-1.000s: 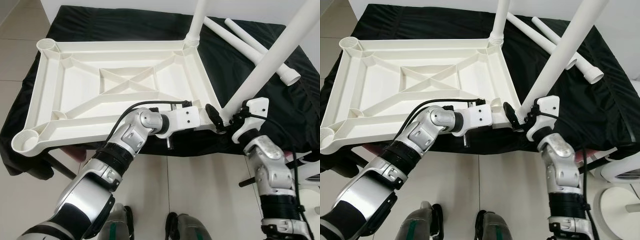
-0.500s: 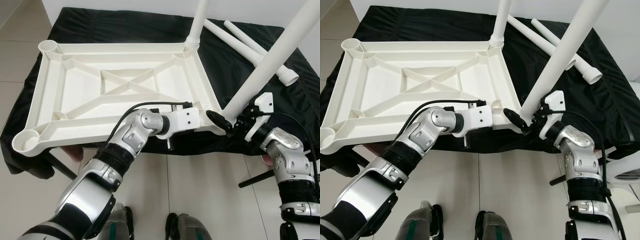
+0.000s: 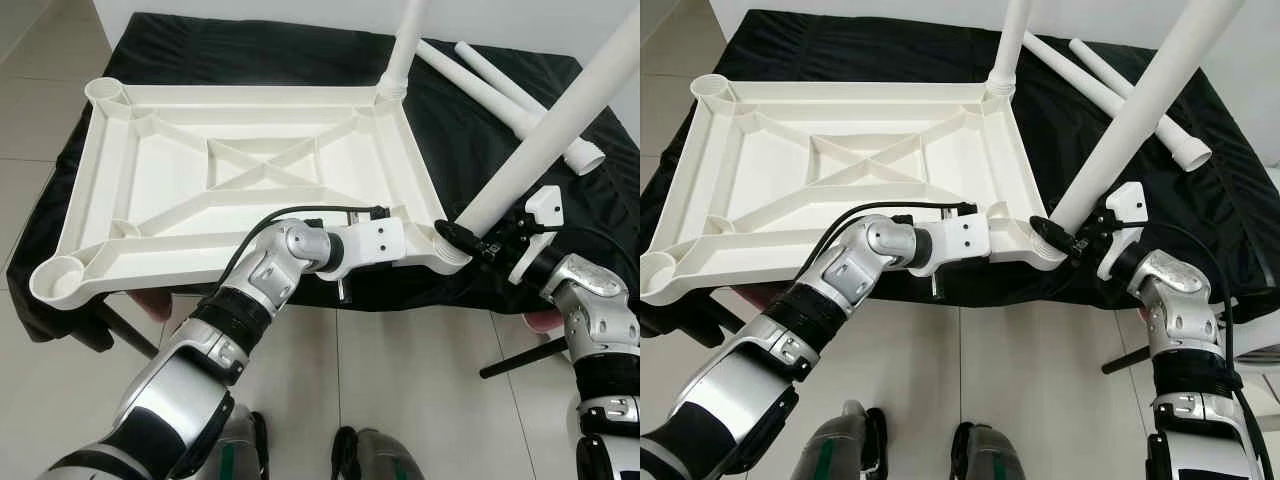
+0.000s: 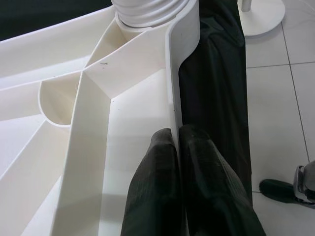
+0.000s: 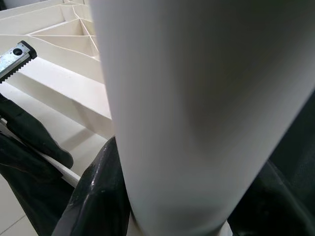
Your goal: Building children table
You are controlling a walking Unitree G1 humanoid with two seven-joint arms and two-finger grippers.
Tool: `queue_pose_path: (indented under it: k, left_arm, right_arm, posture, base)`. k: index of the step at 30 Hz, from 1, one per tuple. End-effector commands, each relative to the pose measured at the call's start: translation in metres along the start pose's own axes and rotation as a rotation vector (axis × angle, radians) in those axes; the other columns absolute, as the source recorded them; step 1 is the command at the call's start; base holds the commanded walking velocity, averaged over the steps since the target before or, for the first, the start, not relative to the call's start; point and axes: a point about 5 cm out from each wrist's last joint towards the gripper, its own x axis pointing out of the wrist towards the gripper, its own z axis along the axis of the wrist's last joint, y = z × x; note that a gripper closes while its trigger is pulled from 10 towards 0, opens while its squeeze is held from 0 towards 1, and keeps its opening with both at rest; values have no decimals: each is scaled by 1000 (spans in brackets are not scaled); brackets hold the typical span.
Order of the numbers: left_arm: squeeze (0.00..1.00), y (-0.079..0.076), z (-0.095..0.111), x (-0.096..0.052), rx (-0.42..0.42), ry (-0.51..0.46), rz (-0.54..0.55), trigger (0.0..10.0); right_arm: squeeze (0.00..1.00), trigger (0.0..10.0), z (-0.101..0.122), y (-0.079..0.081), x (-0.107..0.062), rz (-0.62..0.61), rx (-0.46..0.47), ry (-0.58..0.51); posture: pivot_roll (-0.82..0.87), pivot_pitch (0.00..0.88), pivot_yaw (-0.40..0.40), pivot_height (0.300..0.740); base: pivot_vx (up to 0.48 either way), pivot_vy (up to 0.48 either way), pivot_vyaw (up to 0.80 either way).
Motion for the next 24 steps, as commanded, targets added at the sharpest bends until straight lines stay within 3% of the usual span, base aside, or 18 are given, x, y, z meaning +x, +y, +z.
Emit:
queue_pose_path:
  k: [1,6,11,17,20,24]
  left_arm:
    - [0,16,17,-3,54,-56,141,10000]
    - [0,16,17,-3,54,-58,142,10000]
    - [0,16,17,-3,53,-59,144,10000]
    - [0,16,17,-3,53,-59,144,10000]
    - [0,16,18,-2,50,-62,145,10000]
    - [0,16,18,-2,50,-62,146,10000]
  right_arm:
    - [0,0,-3,1,-6,-2,9,-1]
    - [0,0,-3,7,-2,-32,22,-35]
    - [0,0,-5,19,5,-137,65,-98]
    - [0,0,-6,28,11,-212,86,-100]
    - [0,0,-4,49,23,-331,104,-103]
    - [0,0,-3,56,27,-363,124,-110]
  posture:
    - [-1,109,-51,740]
    - [-2,110,-54,740]
    - [-1,110,-56,740]
    - [-4,113,-59,740]
    - [-8,114,-64,740]
    - [-11,114,-65,740]
  base:
    - [0,0,0]
    - [0,0,0]
    - [0,0,0]
    - [0,0,0]
    - [0,0,0]
    - [0,0,0]
